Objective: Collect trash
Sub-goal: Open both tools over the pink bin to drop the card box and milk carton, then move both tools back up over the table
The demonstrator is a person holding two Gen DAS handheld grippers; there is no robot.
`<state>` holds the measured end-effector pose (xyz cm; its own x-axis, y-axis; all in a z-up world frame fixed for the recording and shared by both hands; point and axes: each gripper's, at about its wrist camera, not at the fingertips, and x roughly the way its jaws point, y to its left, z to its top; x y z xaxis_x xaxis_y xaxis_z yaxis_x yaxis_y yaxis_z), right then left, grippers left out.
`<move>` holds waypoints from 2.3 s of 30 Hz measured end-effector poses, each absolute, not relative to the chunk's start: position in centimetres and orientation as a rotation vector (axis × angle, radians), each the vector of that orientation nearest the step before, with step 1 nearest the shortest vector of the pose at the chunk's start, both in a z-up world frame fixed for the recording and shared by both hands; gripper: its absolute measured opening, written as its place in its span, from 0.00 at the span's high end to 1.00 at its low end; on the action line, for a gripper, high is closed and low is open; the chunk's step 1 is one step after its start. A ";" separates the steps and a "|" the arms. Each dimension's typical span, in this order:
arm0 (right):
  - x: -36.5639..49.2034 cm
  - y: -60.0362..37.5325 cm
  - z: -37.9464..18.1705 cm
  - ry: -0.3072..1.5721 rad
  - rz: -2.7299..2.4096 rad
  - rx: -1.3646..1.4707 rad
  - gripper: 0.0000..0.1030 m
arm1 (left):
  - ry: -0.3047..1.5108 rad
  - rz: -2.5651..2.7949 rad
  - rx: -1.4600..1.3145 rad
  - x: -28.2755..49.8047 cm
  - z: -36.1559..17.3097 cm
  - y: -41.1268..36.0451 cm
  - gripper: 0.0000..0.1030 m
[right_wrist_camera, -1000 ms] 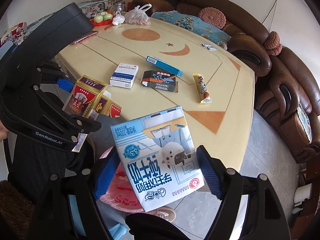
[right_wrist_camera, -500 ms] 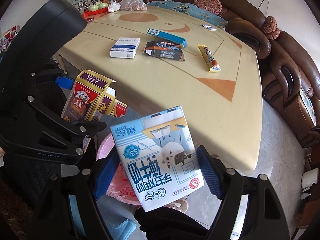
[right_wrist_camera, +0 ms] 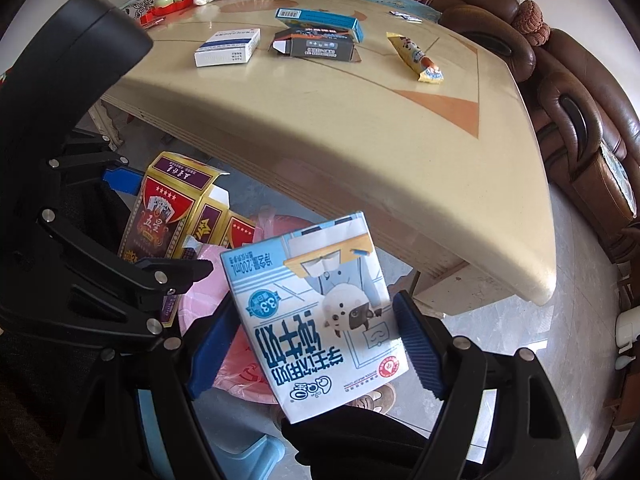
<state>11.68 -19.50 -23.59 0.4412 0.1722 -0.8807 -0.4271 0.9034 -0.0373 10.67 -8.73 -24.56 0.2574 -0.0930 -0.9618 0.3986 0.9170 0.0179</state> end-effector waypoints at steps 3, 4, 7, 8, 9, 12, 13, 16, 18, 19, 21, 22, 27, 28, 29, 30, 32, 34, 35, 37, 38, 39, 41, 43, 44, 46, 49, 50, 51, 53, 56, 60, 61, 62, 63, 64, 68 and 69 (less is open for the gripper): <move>11.9 -19.6 -25.1 1.081 0.374 -0.242 0.27 | 1.305 -0.355 0.248 10.7 -26.5 -8.3 0.31; 12.1 -19.6 -25.6 1.090 0.371 -0.238 0.27 | 1.316 -0.363 0.226 10.8 -27.2 -8.1 0.31; 12.5 -19.8 -27.3 1.114 0.363 -0.206 0.27 | 1.345 -0.361 0.176 11.2 -29.1 -7.4 0.31; 12.6 -19.9 -27.8 1.121 0.359 -0.198 0.27 | 1.355 -0.356 0.156 11.4 -29.6 -7.1 0.31; 12.8 -19.9 -28.3 1.125 0.352 -0.195 0.27 | 1.367 -0.359 0.137 11.6 -30.0 -6.9 0.31; 13.2 -19.7 -29.8 1.138 0.343 -0.204 0.27 | 1.389 -0.348 0.129 12.2 -31.3 -6.4 0.31; 13.4 -19.6 -30.4 1.146 0.345 -0.207 0.27 | 1.393 -0.350 0.121 12.3 -31.6 -6.1 0.31; 13.9 -19.7 -31.7 1.159 0.338 -0.212 0.27 | 1.420 -0.348 0.094 13.1 -32.5 -6.4 0.31; 14.0 -19.7 -32.6 1.169 0.333 -0.218 0.27 | 1.443 -0.344 0.058 13.7 -33.2 -5.9 0.31; 14.2 -19.7 -33.0 1.179 0.334 -0.214 0.27 | 1.449 -0.339 0.052 14.2 -33.4 -5.9 0.31; 14.4 -19.7 -33.8 1.198 0.335 -0.205 0.27 | 1.451 -0.330 0.060 14.4 -33.7 -5.8 0.31; 14.5 -19.7 -34.2 1.208 0.336 -0.203 0.27 | 1.461 -0.329 0.060 14.4 -34.1 -6.1 0.31; 14.9 -19.9 -35.7 1.248 0.353 -0.180 0.27 | 1.522 -0.318 0.026 14.8 -35.9 -6.1 0.31; 15.1 -19.9 -36.0 1.254 0.358 -0.179 0.27 | 1.530 -0.311 0.019 14.9 -36.2 -6.0 0.31; 15.1 -19.7 -36.2 1.259 0.362 -0.181 0.27 | 1.539 -0.309 0.008 15.1 -36.4 -5.9 0.31; 15.1 -19.6 -36.4 1.263 0.365 -0.182 0.27 | 1.549 -0.305 -0.005 15.3 -36.7 -5.8 0.31; 15.2 -19.5 -36.6 1.269 0.373 -0.182 0.27 | 1.567 -0.297 -0.020 15.5 -37.3 -5.7 0.31; 15.2 -19.3 -36.8 1.274 0.380 -0.186 0.27 | 1.581 -0.287 -0.018 15.5 -37.7 -5.7 0.31; 15.2 -19.2 -36.9 1.277 0.384 -0.188 0.27 | 1.580 -0.283 -0.013 15.5 -37.8 -5.7 0.31; 15.3 -19.0 -37.1 1.286 0.387 -0.188 0.27 | 1.581 -0.273 0.002 15.6 -37.9 -5.8 0.31; 15.3 -19.1 -37.1 1.289 0.389 -0.187 0.27 | 1.580 -0.275 -0.001 15.5 -37.9 -5.7 0.31; 15.3 -19.1 -37.1 1.289 0.389 -0.187 0.27 | 1.583 -0.276 -0.003 15.5 -37.9 -5.7 0.31; 15.4 -19.0 -37.2 1.293 0.392 -0.182 0.27 | 1.583 -0.274 0.001 15.6 -37.9 -5.7 0.31; 15.4 -19.0 -37.2 1.294 0.394 -0.180 0.27 | 1.590 -0.275 0.004 15.6 -38.0 -5.9 0.31; 15.5 -19.0 -37.2 1.294 0.396 -0.185 0.26 | 1.594 -0.273 0.007 15.6 -38.0 -6.0 0.31; 15.6 -18.7 -37.3 1.294 0.401 -0.190 0.25 | 1.603 -0.265 0.016 15.7 -38.2 -6.1 0.30; 15.8 -18.5 -37.5 1.300 0.403 -0.199 0.25 | 1.623 -0.262 0.019 15.9 -38.6 -6.3 0.24; 15.7 -18.4 -37.5 1.299 0.400 -0.203 0.23 | 1.624 -0.259 0.020 16.0 -38.6 -6.2 0.23; 15.7 -18.4 -37.5 1.297 0.398 -0.207 0.18 | 1.624 -0.252 0.027 16.0 -38.7 -6.2 0.23; 15.7 -18.3 -37.5 1.295 0.401 -0.206 0.18 | 1.624 -0.251 0.038 16.0 -38.8 -6.3 0.22; 15.6 -18.2 -37.7 1.300 0.407 -0.216 0.17 | 1.620 -0.248 0.052 16.1 -38.8 -6.4 0.22; 15.6 -18.2 -37.8 1.308 0.413 -0.221 0.17 | 1.614 -0.243 0.062 16.0 -38.6 -6.5 0.22; 15.6 -18.3 -37.9 1.310 0.414 -0.218 0.17 | 1.613 -0.242 0.063 16.0 -38.6 -6.5 0.22; 15.6 -18.2 -37.9 1.312 0.416 -0.215 0.17 | 1.613 -0.241 0.064 16.0 -38.5 -6.6 0.22; 15.6 -18.2 -37.8 1.312 0.419 -0.211 0.17 | 1.612 -0.240 0.066 16.0 -38.4 -6.7 0.22; 15.6 -18.2 -37.7 1.311 0.422 -0.208 0.17 | 1.611 -0.239 0.068 16.0 -38.4 -6.7 0.22; 15.4 -18.0 -37.4 1.303 0.433 -0.207 0.17 | 1.601 -0.228 0.074 16.2 -38.0 -6.7 0.22; 15.4 -17.9 -37.3 1.299 0.436 -0.205 0.17 | 1.597 -0.225 0.074 16.2 -37.8 -6.6 0.22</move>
